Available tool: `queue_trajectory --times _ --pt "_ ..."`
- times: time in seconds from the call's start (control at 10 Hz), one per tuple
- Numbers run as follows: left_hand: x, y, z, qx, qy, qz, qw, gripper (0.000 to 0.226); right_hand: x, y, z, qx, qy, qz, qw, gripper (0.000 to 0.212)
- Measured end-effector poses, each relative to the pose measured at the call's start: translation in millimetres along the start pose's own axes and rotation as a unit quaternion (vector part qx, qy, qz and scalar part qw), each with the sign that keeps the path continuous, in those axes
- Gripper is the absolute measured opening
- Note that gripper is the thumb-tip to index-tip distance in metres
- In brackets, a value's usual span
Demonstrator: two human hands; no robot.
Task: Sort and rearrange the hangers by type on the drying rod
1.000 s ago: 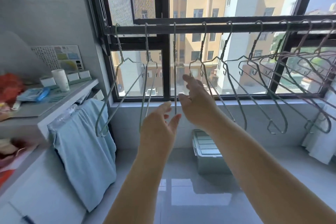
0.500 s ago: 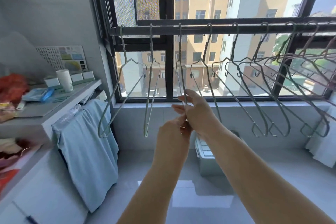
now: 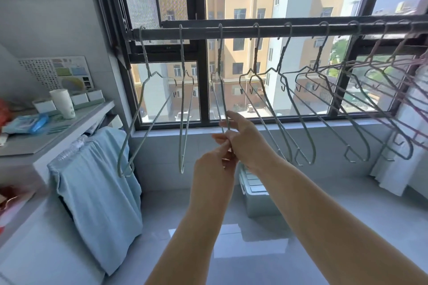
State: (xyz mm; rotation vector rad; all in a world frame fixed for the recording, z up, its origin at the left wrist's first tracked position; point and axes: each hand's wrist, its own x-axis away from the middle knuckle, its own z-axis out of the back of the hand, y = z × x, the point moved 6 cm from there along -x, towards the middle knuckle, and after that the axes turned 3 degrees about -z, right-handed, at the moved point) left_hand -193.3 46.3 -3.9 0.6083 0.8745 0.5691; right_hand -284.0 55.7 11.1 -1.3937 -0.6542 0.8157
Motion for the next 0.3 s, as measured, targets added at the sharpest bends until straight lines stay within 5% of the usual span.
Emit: queue_trajectory --times 0.3 --pt "11.9 -10.6 10.2 0.074 -0.008 0.036 0.997 0.032 41.4 35.0 10.8 0.094 -0.063 0.043 0.993 0.036"
